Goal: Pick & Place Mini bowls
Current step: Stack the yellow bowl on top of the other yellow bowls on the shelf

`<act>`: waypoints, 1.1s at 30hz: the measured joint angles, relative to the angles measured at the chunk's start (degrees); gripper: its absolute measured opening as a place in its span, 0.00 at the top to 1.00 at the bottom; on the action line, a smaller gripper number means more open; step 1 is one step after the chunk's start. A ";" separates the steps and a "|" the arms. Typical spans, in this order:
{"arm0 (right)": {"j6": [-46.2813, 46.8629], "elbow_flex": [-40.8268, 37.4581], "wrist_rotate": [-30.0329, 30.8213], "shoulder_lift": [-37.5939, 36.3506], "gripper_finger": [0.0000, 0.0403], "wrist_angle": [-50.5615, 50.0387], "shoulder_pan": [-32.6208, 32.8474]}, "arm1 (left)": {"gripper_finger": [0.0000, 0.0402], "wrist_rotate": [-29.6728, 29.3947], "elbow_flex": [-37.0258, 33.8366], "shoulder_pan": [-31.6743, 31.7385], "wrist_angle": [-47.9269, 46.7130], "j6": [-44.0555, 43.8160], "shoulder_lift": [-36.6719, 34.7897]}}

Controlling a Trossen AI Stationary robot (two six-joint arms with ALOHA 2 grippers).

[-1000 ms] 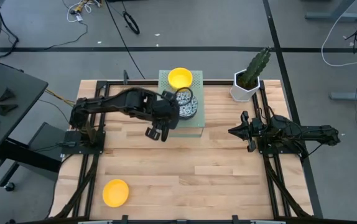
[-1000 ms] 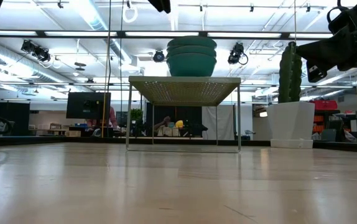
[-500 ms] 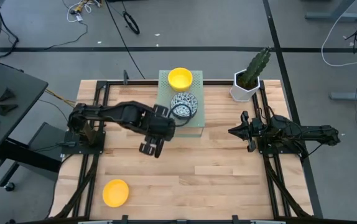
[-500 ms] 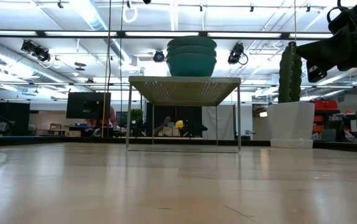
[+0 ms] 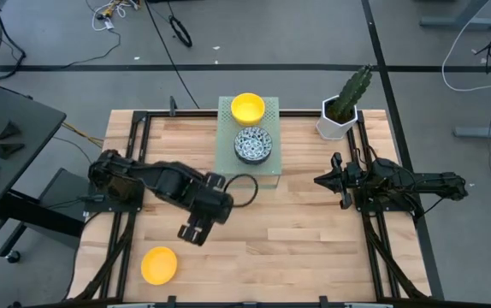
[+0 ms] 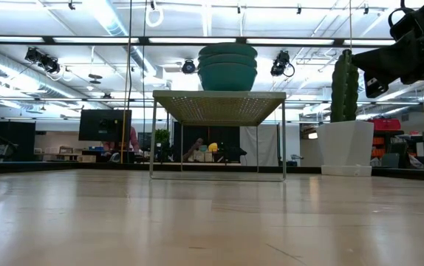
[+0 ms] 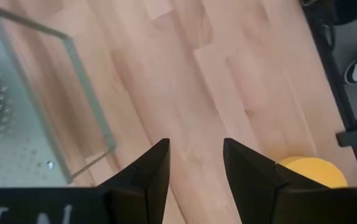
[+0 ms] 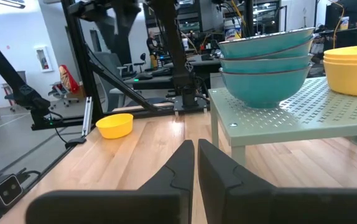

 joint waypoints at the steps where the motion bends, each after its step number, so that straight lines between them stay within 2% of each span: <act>1: 0.00 0.00 0.01 0.00 0.93 0.00 0.00 | 0.61 0.00 0.00 -0.79 0.00 0.00 0.00; 15: 0.01 0.00 0.01 0.00 0.93 0.00 0.02 | 0.61 -0.02 -0.29 -12.58 0.30 -0.02 0.00; 19: 0.00 0.00 0.01 0.00 0.93 0.00 0.00 | 0.61 -0.03 -5.08 -15.14 3.64 -0.06 -0.35; 33: 0.01 0.00 0.01 0.00 0.93 0.02 0.01 | 0.61 1.12 -24.59 -19.93 15.97 -6.34 -9.16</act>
